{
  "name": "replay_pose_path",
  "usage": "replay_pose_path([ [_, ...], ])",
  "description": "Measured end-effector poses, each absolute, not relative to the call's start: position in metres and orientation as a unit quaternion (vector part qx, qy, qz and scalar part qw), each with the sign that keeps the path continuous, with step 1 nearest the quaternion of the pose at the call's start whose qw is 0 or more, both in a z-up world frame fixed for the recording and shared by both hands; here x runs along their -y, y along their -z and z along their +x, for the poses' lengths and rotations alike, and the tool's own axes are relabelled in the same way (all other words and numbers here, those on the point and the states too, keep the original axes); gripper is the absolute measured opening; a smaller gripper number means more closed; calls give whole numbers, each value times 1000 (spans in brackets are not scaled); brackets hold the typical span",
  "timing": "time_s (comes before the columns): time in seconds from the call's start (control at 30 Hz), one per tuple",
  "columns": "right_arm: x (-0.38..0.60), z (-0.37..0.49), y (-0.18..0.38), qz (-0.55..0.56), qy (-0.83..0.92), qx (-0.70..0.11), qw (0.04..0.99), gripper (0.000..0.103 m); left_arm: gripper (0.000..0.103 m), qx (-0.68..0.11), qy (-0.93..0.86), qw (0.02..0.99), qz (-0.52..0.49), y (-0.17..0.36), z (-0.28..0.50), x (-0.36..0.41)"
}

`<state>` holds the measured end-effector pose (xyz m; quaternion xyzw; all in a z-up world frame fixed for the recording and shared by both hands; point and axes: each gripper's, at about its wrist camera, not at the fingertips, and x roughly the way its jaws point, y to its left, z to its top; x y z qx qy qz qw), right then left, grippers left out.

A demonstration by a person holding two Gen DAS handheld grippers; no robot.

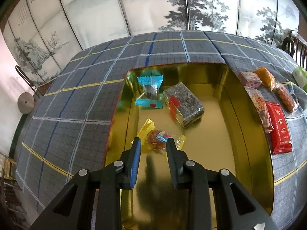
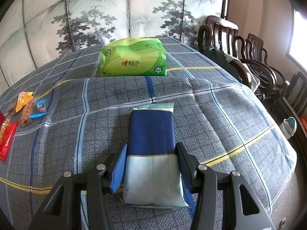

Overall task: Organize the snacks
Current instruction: 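Carry the yellow candy into the gold tray with the left gripper and release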

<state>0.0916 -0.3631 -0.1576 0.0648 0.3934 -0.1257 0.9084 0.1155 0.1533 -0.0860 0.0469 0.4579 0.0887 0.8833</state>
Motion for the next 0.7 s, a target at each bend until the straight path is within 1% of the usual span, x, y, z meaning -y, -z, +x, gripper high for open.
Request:
replay_pose_path([
  [0.13, 365, 92, 157, 70, 127, -393, 908, 50, 35, -442, -92, 892, 32, 76, 110, -160],
  [0.43, 361, 87, 151, 113, 94, -398, 906, 50, 36, -427, -91, 900, 14, 59, 96, -162],
  [0.7, 316, 78, 132, 134, 33, -388, 911, 50, 37, -426, -91, 900, 8, 56, 84, -164],
])
